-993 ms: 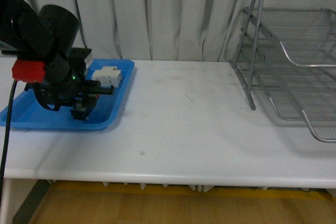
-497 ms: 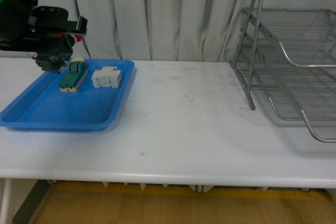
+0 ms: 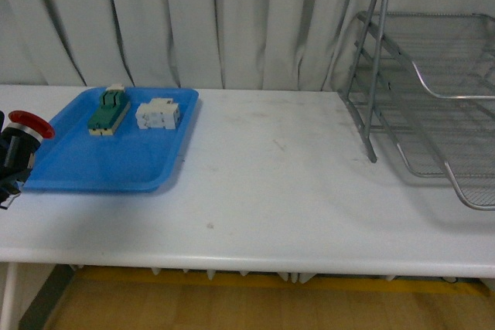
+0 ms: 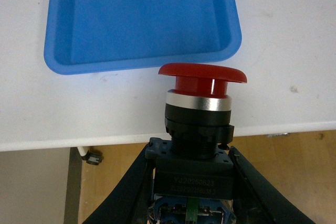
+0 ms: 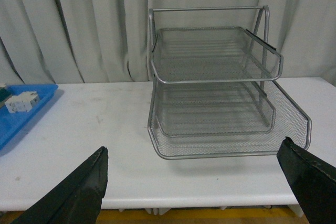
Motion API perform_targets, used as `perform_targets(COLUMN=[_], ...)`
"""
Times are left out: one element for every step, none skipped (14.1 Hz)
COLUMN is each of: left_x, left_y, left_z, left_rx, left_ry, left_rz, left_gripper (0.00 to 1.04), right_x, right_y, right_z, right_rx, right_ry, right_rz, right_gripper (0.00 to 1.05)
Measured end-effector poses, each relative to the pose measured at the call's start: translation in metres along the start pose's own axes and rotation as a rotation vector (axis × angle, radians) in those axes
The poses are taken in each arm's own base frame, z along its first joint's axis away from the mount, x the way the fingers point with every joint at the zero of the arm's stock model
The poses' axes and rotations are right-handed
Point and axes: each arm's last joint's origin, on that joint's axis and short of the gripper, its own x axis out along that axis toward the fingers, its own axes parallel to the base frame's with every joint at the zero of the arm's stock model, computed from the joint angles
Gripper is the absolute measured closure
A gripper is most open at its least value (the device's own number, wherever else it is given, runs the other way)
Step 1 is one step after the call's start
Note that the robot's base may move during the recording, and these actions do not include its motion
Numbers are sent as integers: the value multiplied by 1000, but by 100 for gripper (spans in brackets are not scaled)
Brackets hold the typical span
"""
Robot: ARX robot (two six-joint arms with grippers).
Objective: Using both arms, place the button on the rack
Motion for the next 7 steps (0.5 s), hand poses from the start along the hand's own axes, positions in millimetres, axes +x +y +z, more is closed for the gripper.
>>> perform_targets(left_x=[4, 6, 7, 7, 6, 6, 6], left_y=[0, -2, -3, -4, -5, -5, -5], left_z=[-4, -9, -9, -9, -9, -9, -9], left_rx=[-9, -9, -6, -4, -2, -2, -1], left_ry=[6, 20, 18, 18, 18, 19, 19], left_rz=[6, 3, 2, 0, -1, -1, -1], left_gripper=[69, 69, 69, 69, 69, 69, 69], right_x=[0, 0, 0, 0, 0, 0, 0], right_y=[0, 0, 0, 0, 0, 0, 0], right_z=[0, 0, 0, 0, 0, 0, 0], right_rx=[0, 0, 0, 0, 0, 0, 0], right_ry=[0, 0, 0, 0, 1, 0, 0], right_rz=[0, 0, 0, 0, 0, 0, 0], right_gripper=[6, 6, 6, 6, 6, 6, 6])
